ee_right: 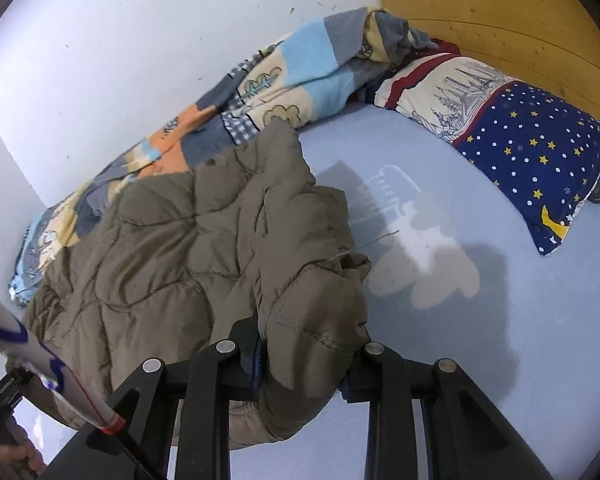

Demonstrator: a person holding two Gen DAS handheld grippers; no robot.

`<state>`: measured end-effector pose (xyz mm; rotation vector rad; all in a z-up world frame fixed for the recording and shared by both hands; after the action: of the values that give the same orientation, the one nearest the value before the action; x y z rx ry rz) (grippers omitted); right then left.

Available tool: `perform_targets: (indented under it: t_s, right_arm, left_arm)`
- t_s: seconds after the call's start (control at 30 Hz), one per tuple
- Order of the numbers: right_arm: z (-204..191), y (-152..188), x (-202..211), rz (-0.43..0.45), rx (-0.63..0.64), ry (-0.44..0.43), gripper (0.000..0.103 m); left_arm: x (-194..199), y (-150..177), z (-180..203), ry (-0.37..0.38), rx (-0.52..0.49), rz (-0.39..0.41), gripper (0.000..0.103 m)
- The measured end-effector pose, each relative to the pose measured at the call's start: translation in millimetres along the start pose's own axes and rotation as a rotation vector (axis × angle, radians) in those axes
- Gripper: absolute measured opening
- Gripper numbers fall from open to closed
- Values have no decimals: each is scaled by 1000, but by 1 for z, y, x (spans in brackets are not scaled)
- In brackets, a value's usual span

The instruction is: Fold large clothes

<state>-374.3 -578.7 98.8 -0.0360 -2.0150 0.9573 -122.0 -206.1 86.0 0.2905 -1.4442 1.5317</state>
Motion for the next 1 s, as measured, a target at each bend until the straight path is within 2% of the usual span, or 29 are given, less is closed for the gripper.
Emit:
perform_targets:
  t_s: [0.23, 0.43, 0.5, 0.57, 0.63, 0.73, 0.8, 0.9, 0.93, 1.0]
  right_arm:
    - [6, 20, 46, 0, -7, -57, 29]
    - [36, 54, 77, -43, -63, -73, 29]
    - [48, 64, 80, -65, -91, -68, 29]
    - [63, 75, 73, -110, -134, -48, 35]
    - [75, 82, 60, -181, -174, -32, 41]
    - [101, 89, 52, -243, -312, -28, 57]
    - [118, 92, 57, -250, -424, -79, 64]
    - [133, 96, 63, -257, -502, -110, 66]
    - [137, 98, 65, -260, -531, -125, 67]
    - [146, 103, 68, -259, -593, -138, 67]
  left_arm:
    - [51, 26, -7, 30, 44, 25, 48]
    - [77, 76, -11, 22, 91, 14, 48]
    - [76, 90, -16, 8, 117, -5, 51]
    - [68, 100, -26, -22, 176, -36, 59]
    - [64, 106, -43, -44, 275, -90, 64]
    - [70, 105, -56, -25, 350, -95, 64]
    - [78, 102, -63, -13, 387, -72, 64]
    - [99, 93, -79, -99, 444, 30, 65]
    - [107, 89, -86, -111, 474, 75, 65]
    - [115, 83, -92, -121, 494, 109, 65]
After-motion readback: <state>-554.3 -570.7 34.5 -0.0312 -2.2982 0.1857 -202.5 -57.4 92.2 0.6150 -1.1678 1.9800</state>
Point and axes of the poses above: each gripper's, at about its wrist camera, not at the fingertips, and x roughly against the way its jaws point, z to its right, y to its underside, the point moved 4 cm from there along -x, roughly the way its jaws point, and after that the axes turned 3 degrees about -z, right-handed, at the moved point
